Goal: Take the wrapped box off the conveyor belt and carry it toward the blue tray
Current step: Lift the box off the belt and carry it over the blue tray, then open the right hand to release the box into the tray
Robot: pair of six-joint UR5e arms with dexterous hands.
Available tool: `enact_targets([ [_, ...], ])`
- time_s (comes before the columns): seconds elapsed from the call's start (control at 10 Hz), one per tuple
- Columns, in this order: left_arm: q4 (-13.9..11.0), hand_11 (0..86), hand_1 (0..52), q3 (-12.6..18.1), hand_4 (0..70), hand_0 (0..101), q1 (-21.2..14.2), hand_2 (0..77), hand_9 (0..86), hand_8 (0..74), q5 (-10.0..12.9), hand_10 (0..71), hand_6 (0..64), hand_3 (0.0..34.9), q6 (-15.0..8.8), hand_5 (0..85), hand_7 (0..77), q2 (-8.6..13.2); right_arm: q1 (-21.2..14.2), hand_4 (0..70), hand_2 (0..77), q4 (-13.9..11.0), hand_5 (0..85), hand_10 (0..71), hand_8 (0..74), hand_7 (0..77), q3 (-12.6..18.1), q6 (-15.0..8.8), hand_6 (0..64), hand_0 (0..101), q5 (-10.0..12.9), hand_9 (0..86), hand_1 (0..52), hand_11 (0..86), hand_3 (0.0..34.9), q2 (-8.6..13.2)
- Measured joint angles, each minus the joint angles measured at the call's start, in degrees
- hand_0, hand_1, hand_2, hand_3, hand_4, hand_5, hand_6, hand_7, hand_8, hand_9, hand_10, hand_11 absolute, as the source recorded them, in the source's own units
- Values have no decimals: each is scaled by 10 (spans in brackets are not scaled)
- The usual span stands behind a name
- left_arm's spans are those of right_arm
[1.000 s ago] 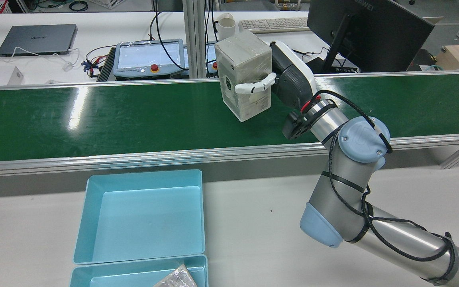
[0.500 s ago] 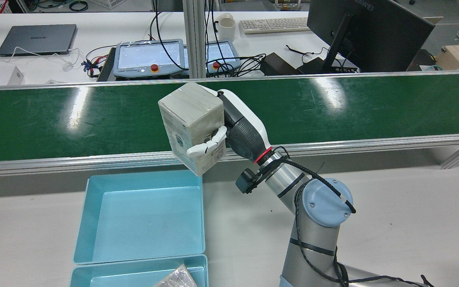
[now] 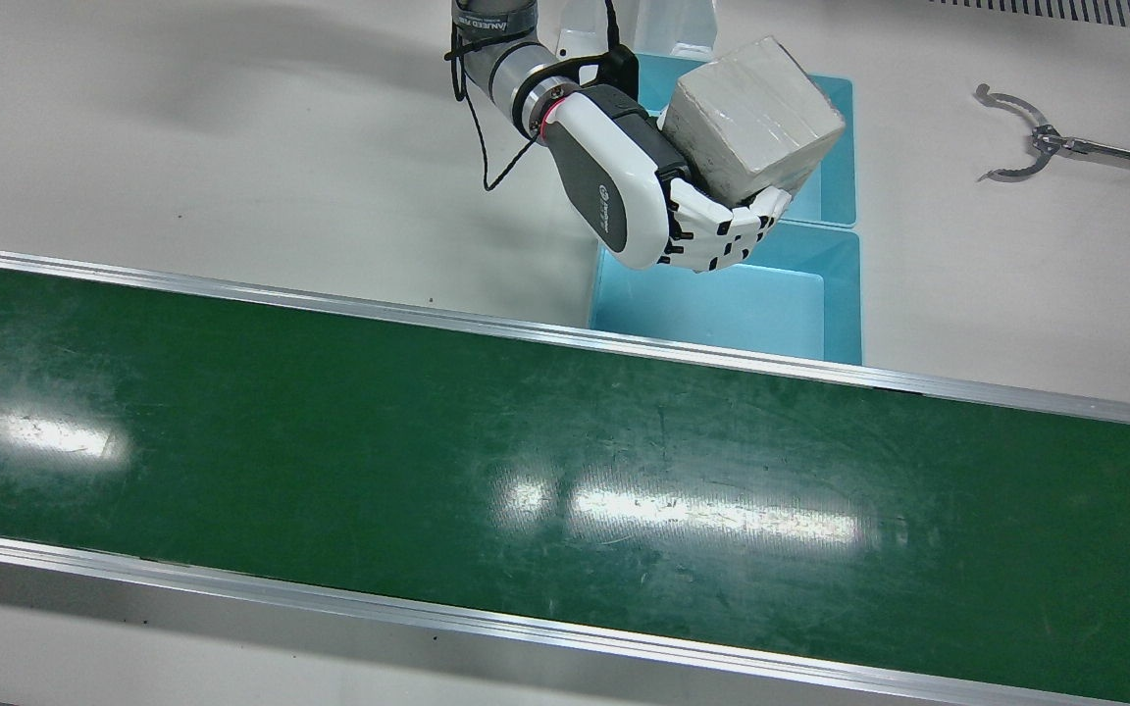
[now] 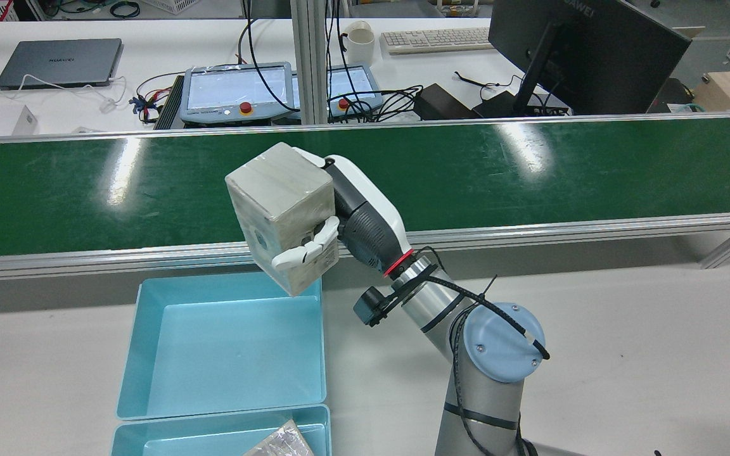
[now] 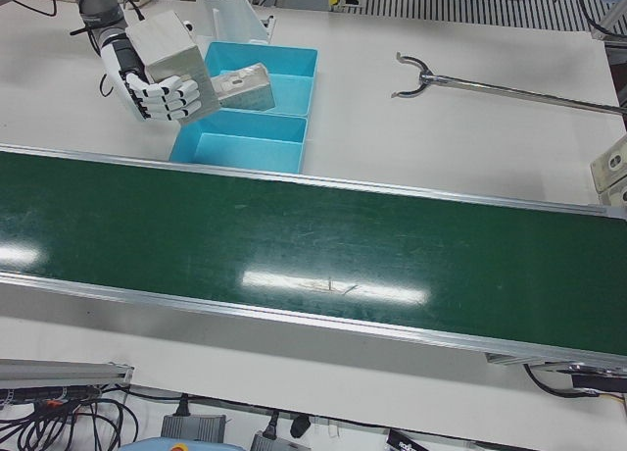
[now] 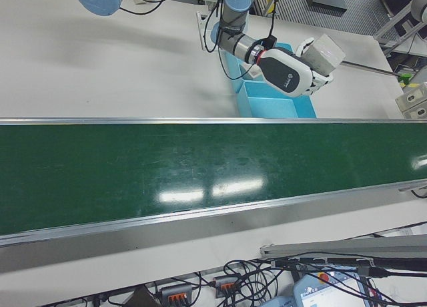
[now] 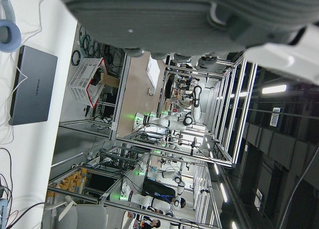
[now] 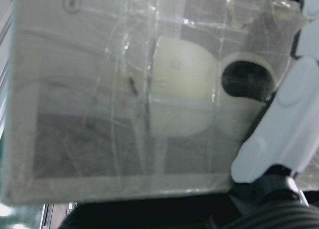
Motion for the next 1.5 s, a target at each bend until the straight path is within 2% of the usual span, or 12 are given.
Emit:
enact_targets([
  [0.2, 0, 5, 0, 0, 0, 0, 0, 5, 0, 5, 0, 0, 0, 0, 0, 11, 0, 0, -9, 147, 207, 6, 545, 491, 567, 300, -2, -9, 436, 457, 4, 349, 5, 393, 2, 0],
  [0.4, 0, 5, 0, 0, 0, 0, 0, 5, 0, 5, 0, 5, 0, 0, 0, 11, 0, 0, -14, 169, 153, 7, 507, 491, 425, 300, -2, -11, 436, 465, 5, 404, 11, 393, 4, 0],
  [0.5, 0, 5, 0, 0, 0, 0, 0, 5, 0, 5, 0, 5, 0, 0, 0, 5, 0, 0, -15, 169, 153, 7, 507, 491, 425, 300, -2, -11, 436, 465, 6, 404, 11, 393, 4, 0],
  [0.6, 0, 5, 0, 0, 0, 0, 0, 5, 0, 5, 0, 5, 0, 0, 0, 11, 0, 0, -15, 27, 82, 7, 387, 496, 218, 300, -2, -11, 436, 479, 6, 213, 16, 387, 85, 0],
  [0.7, 0, 5, 0, 0, 0, 0, 0, 5, 0, 5, 0, 5, 0, 0, 0, 11, 0, 0, -15, 33, 82, 7, 164, 404, 104, 300, -2, -11, 436, 479, 6, 109, 16, 327, 154, 0],
  [0.8, 0, 5, 0, 0, 0, 0, 0, 5, 0, 5, 0, 5, 0, 0, 0, 11, 0, 0, -16, 33, 82, 7, 164, 404, 0, 300, -2, -11, 436, 479, 6, 16, 16, 327, 154, 0],
  [0.9, 0, 5, 0, 0, 0, 0, 0, 5, 0, 5, 0, 5, 0, 0, 0, 5, 0, 0, -16, 33, 82, 7, 164, 404, 0, 300, -2, -11, 436, 479, 6, 16, 16, 327, 154, 0],
  [1.0, 0, 5, 0, 0, 0, 0, 0, 5, 0, 5, 0, 5, 0, 0, 0, 5, 0, 0, -16, 38, 65, 7, 202, 191, 11, 240, -2, -11, 327, 485, 6, 16, 142, 120, 193, -1],
  [1.1, 0, 5, 0, 0, 0, 0, 0, 5, 0, 5, 0, 5, 0, 0, 0, 11, 0, 0, -16, 38, 65, 7, 202, 191, 11, 240, -2, -11, 327, 485, 6, 16, 142, 120, 193, -1],
  [1.2, 0, 5, 0, 0, 0, 0, 0, 5, 0, 5, 0, 5, 0, 0, 0, 11, 0, 0, -16, 44, 87, 7, 202, 0, 11, 191, -2, -11, 267, 483, 5, 16, 142, 16, 193, -1],
  [1.3, 0, 5, 0, 0, 0, 0, 0, 5, 0, 5, 0, 5, 0, 0, 0, 11, 0, 0, -16, 44, 87, 7, 218, 0, 11, 38, -2, -11, 87, 483, 5, 16, 120, 16, 185, -1],
  [1.5, 0, 5, 0, 0, 0, 0, 0, 5, 5, 5, 0, 5, 0, 0, 0, 11, 0, 0, -16, 44, 87, 7, 218, 0, 11, 38, -2, -11, 87, 483, 5, 16, 120, 16, 185, -1],
])
